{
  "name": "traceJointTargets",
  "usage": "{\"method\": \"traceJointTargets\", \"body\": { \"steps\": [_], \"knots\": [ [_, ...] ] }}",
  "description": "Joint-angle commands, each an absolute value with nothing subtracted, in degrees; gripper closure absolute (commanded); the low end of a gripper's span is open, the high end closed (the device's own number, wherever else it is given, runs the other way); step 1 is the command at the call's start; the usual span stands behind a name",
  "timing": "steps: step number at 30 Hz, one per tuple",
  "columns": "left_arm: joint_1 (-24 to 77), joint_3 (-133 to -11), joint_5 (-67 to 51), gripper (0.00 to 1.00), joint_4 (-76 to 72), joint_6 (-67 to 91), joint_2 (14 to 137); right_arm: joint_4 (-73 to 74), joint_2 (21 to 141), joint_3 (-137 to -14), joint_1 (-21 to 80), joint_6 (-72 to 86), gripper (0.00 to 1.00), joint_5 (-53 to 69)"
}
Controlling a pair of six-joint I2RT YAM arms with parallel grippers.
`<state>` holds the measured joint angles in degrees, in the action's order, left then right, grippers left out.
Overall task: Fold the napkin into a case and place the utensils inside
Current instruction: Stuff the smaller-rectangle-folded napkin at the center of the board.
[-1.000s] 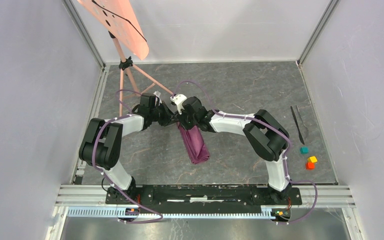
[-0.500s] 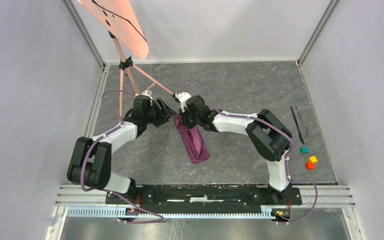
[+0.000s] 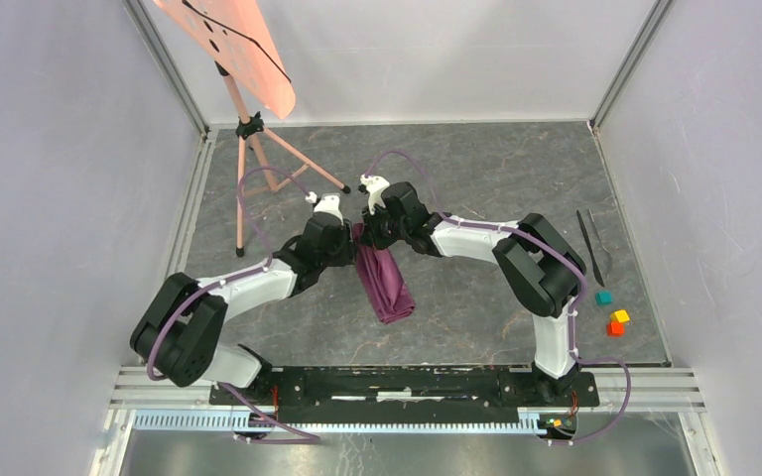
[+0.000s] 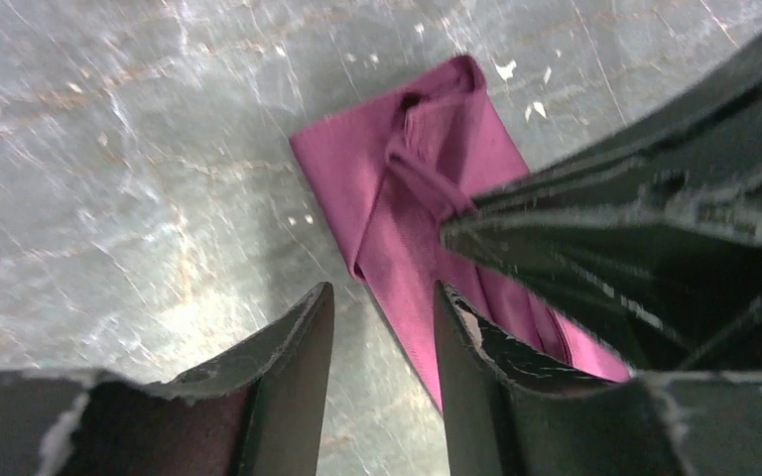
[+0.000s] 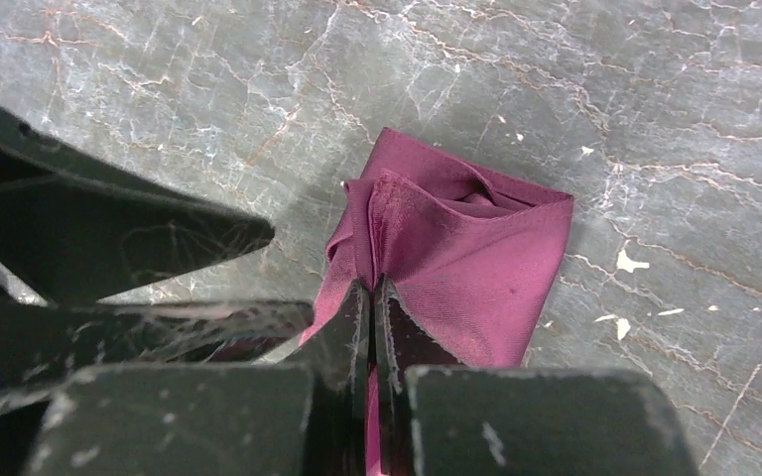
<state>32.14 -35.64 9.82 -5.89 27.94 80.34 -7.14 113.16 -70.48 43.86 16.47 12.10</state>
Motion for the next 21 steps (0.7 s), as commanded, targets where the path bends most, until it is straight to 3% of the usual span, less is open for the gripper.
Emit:
{"method": "traceJointTargets", "body": {
  "steps": [1,21],
  "knots": [
    [33.3,-40.6,19.0,0.54,-8.0,16.9,83.9,-10.4,110.5,-70.5,43.7,17.3,1.00,14.3],
    [35.2,-46.0,19.8,0.66,-7.2,12.8,91.9,-10.5,111.3,-71.1,43.5,17.8,1.00,15.7]
  ]
}}
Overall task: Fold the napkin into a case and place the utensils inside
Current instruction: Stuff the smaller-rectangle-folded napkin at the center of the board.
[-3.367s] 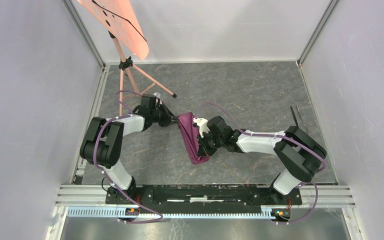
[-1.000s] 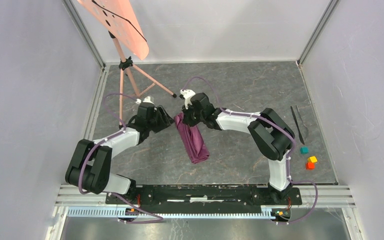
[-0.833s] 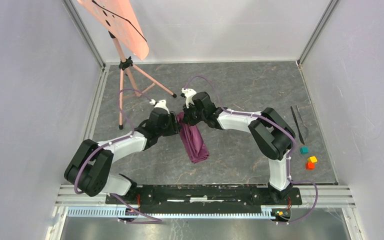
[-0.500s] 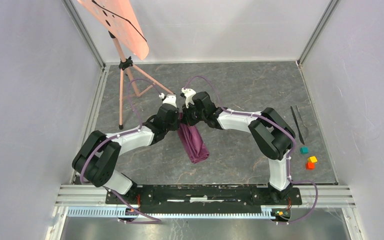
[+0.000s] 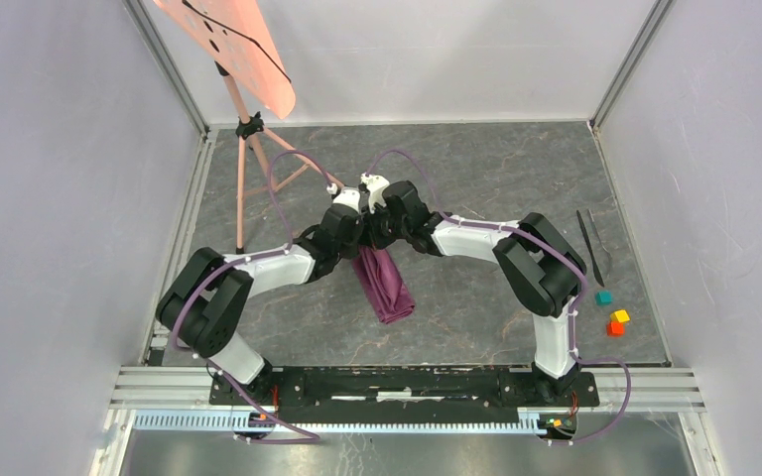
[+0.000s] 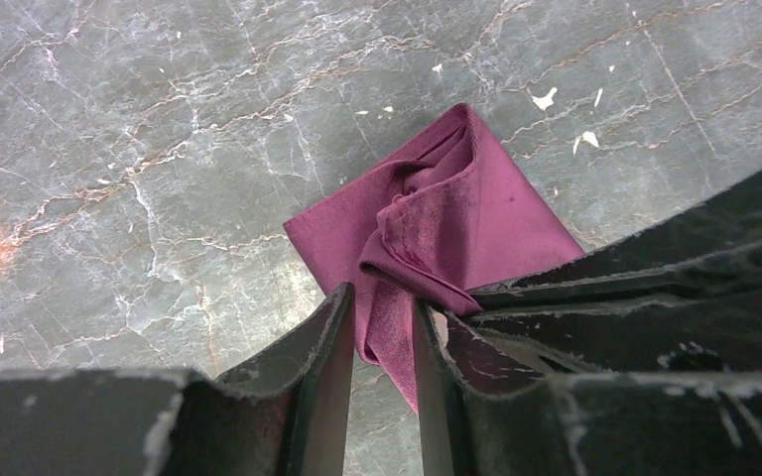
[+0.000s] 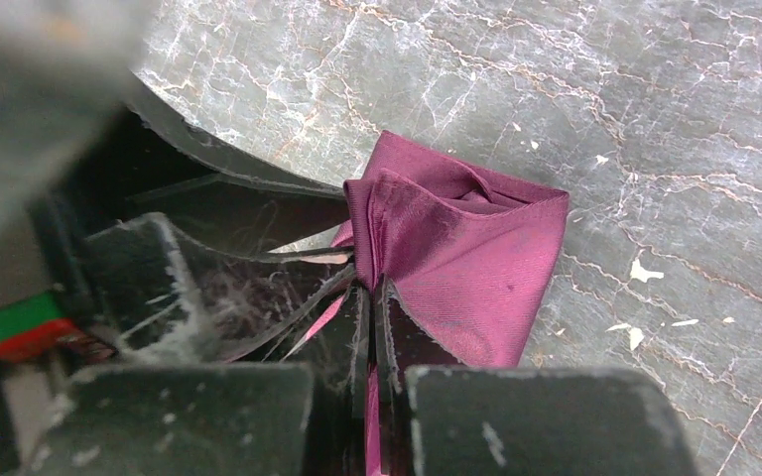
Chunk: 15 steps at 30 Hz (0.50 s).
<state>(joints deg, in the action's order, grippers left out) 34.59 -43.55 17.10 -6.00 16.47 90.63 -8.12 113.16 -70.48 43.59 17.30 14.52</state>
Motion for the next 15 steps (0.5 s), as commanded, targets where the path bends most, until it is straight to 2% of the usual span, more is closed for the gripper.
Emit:
{"method": "traceJointTargets", "body": {
  "steps": [1,10,15],
  "knots": [
    [35.3,-46.1,20.0,0.66,-7.2,12.4,92.0,-10.5,111.3,-71.1,43.5,17.8,1.00,15.8],
    [35.4,-47.1,22.1,0.74,-7.1,11.2,93.7,-10.1,111.6,-71.5,43.5,17.8,1.00,16.2],
    [35.5,-48.4,22.6,0.74,-6.0,11.1,95.0,-9.9,111.8,-71.5,43.5,17.7,1.00,16.3]
  ]
}}
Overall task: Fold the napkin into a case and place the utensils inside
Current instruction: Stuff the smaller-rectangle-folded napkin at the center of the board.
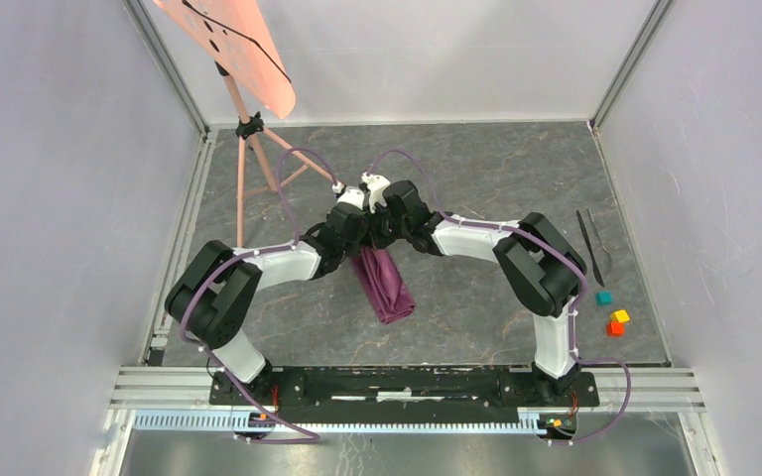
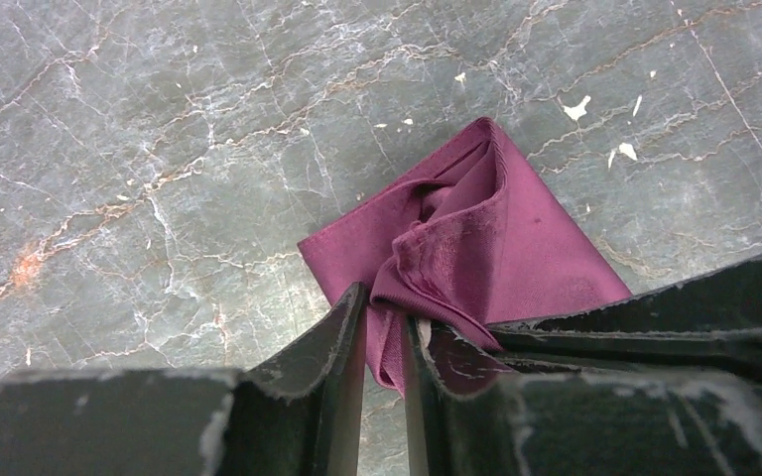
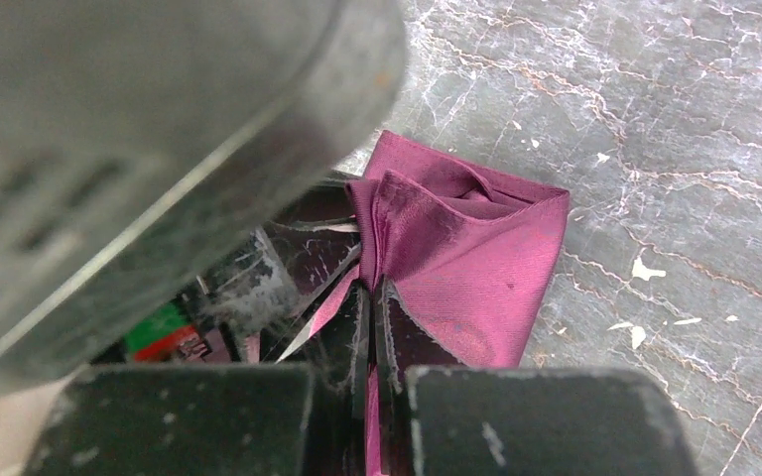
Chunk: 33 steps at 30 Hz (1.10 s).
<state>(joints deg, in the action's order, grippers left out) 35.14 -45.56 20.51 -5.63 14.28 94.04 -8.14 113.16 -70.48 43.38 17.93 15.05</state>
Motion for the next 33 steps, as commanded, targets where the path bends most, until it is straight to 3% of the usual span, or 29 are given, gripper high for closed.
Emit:
{"method": "traceJointTargets", "body": {
  "steps": [1,14,23,33],
  "knots": [
    [35.6,-48.5,23.0,0.74,-6.0,11.0,95.1,-9.9,111.9,-71.5,43.5,17.7,1.00,16.3],
    [36.7,-50.3,25.2,0.72,-4.7,9.6,97.3,-9.4,112.1,-72.3,43.5,17.7,1.00,16.6],
    [36.5,-48.0,23.0,0.97,-7.4,11.0,93.3,-8.6,113.3,-72.9,43.8,17.6,1.00,16.9],
    [30.9,-42.5,11.6,0.98,-11.9,18.5,88.0,-6.1,118.2,-75.6,44.6,18.9,1.00,17.3]
  ]
}}
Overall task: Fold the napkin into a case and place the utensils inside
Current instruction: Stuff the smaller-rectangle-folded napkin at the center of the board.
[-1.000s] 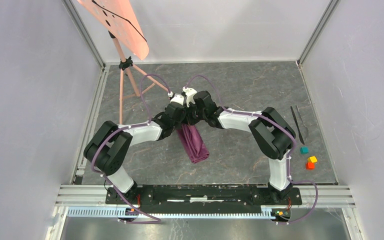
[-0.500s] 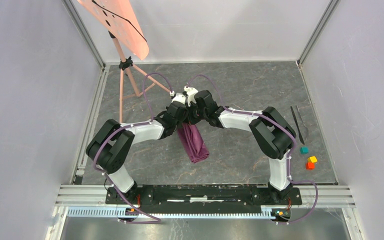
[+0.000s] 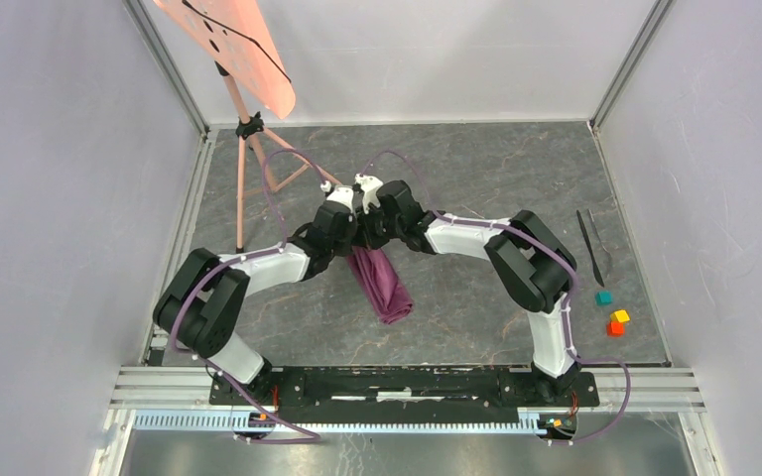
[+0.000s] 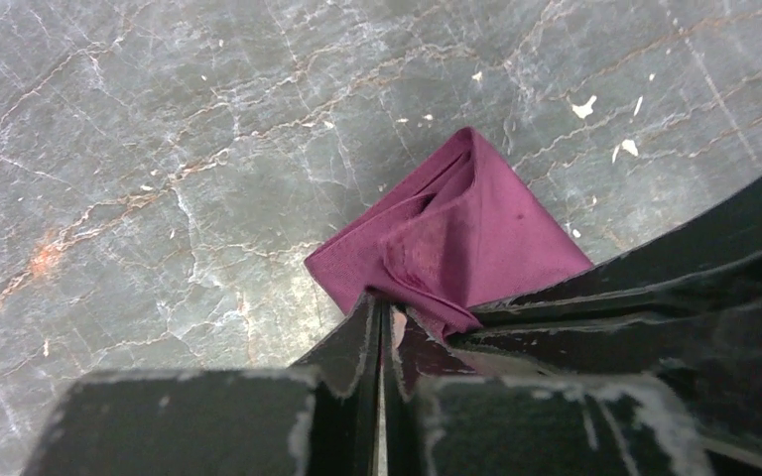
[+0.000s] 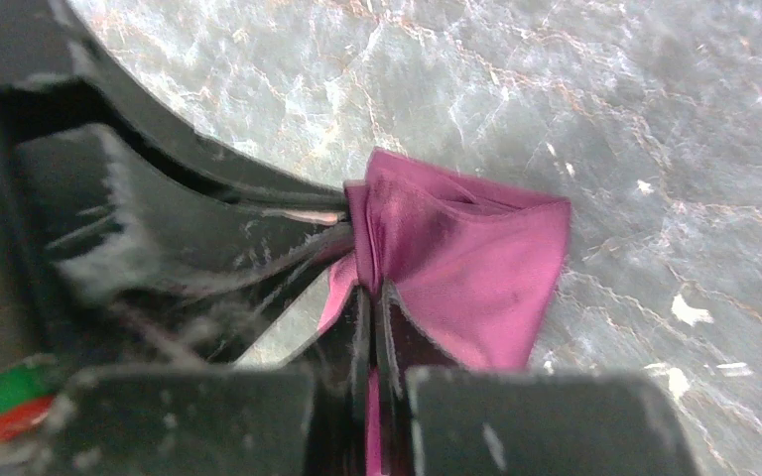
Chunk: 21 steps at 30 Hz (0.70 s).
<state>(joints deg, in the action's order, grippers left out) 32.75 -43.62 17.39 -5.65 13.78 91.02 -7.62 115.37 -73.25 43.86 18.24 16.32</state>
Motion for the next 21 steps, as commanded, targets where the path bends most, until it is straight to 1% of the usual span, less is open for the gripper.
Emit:
{"method": "traceJointTargets", "body": {
  "steps": [1,5,15,16,18,21],
  "knots": [
    [30.2,-42.1,10.2,0.98,-12.6,19.3,87.8,-5.9,118.7,-75.8,44.7,19.0,1.00,17.4],
    [27.3,-40.1,5.4,0.98,-14.8,22.7,87.4,-5.4,120.1,-75.8,45.1,18.9,1.00,17.7],
    [25.9,-39.5,4.3,0.98,-15.0,23.1,87.2,-5.4,119.0,-74.3,45.1,17.1,1.00,17.2],
    [25.9,-39.4,4.2,0.98,-15.0,23.1,87.3,-5.4,118.8,-74.5,45.1,16.8,0.98,17.0],
    [26.0,-39.2,4.1,0.98,-14.9,23.4,87.5,-4.7,118.5,-75.9,45.1,16.3,0.88,17.2],
    [25.8,-38.5,4.3,0.98,-15.1,23.3,87.7,-3.1,118.1,-77.9,45.1,15.5,0.81,17.2]
  ]
}}
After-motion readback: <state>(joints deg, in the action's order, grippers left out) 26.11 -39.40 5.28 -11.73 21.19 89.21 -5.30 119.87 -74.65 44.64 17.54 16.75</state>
